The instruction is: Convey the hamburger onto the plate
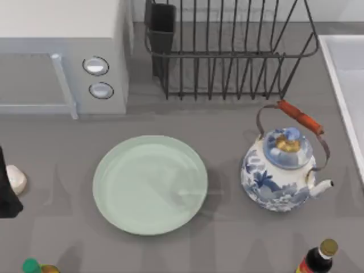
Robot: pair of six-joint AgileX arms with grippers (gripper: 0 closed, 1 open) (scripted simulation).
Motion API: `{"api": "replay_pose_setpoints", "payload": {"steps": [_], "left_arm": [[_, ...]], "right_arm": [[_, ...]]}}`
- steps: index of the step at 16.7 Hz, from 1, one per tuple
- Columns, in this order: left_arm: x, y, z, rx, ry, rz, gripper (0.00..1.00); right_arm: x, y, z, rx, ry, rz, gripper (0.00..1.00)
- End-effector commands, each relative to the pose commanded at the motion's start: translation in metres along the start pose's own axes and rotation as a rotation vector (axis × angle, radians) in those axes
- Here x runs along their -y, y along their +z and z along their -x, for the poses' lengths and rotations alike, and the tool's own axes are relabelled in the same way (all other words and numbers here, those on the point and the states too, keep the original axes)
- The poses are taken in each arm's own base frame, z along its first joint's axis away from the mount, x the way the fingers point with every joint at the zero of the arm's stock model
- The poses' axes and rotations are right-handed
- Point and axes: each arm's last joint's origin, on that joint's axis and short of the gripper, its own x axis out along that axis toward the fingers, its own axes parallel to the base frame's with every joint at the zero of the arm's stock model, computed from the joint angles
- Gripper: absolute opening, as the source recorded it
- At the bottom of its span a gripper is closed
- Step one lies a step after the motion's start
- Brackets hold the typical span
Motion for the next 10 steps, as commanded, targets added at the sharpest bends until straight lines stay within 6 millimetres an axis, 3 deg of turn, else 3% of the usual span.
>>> {"api": "replay_pose_setpoints", "payload": {"steps": [4, 10], "left_arm": [[0.000, 0.005, 0.000, -0.024, -0.002, -0.025, 1.00], [-0.002, 0.047, -0.018, -0.315, -0.028, -0.250, 1.00]], "right_arm": [[0.000, 0.000, 0.000, 0.000, 0.000, 0.000, 1.00], [0.000, 0.000, 0.000, 0.000, 0.000, 0.000, 1.00]]}}
